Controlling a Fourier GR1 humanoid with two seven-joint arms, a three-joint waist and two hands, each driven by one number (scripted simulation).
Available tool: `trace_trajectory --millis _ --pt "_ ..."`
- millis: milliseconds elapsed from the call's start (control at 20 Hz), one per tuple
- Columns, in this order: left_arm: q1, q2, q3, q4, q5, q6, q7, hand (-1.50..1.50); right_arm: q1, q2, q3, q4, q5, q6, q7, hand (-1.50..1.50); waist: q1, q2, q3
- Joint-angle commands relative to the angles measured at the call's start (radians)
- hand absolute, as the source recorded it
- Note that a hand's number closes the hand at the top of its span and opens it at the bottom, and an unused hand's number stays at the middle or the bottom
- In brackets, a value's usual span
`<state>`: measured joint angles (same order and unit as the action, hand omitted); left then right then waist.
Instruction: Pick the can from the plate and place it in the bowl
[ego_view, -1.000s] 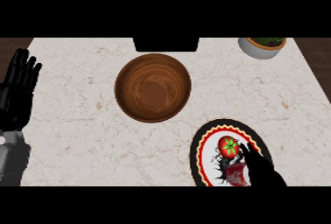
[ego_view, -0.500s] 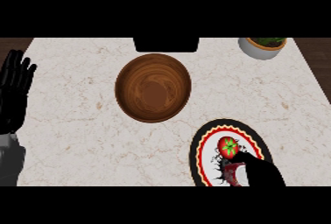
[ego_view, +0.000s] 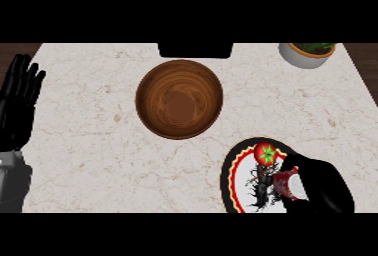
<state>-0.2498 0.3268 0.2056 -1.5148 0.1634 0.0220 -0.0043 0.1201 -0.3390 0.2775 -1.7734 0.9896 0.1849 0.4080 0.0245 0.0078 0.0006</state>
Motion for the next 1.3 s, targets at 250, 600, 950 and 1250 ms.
trace_trajectory --millis 250,600,950,1250 --pt "-0.069 -0.038 -0.049 -0.010 0.000 0.001 0.014 0.00 -0.332 -0.343 -0.219 0.307 -0.162 0.113 -0.464 1.50 0.069 0.029 0.008" --pt "-0.069 -0.016 -0.035 0.038 -0.007 -0.012 0.009 0.00 -0.605 -0.472 -0.370 0.650 -0.262 0.077 -0.794 1.50 0.063 0.022 0.005" --pt "-0.063 -0.009 -0.013 0.073 -0.002 -0.026 -0.035 0.00 -0.834 -0.478 -0.415 0.872 -0.362 0.116 -1.096 1.50 0.032 0.011 0.001" --pt "-0.074 -0.006 -0.006 0.058 -0.010 0.005 0.024 0.00 -1.031 -0.385 -0.430 0.896 -0.504 0.377 -1.030 1.50 0.003 -0.005 -0.001"
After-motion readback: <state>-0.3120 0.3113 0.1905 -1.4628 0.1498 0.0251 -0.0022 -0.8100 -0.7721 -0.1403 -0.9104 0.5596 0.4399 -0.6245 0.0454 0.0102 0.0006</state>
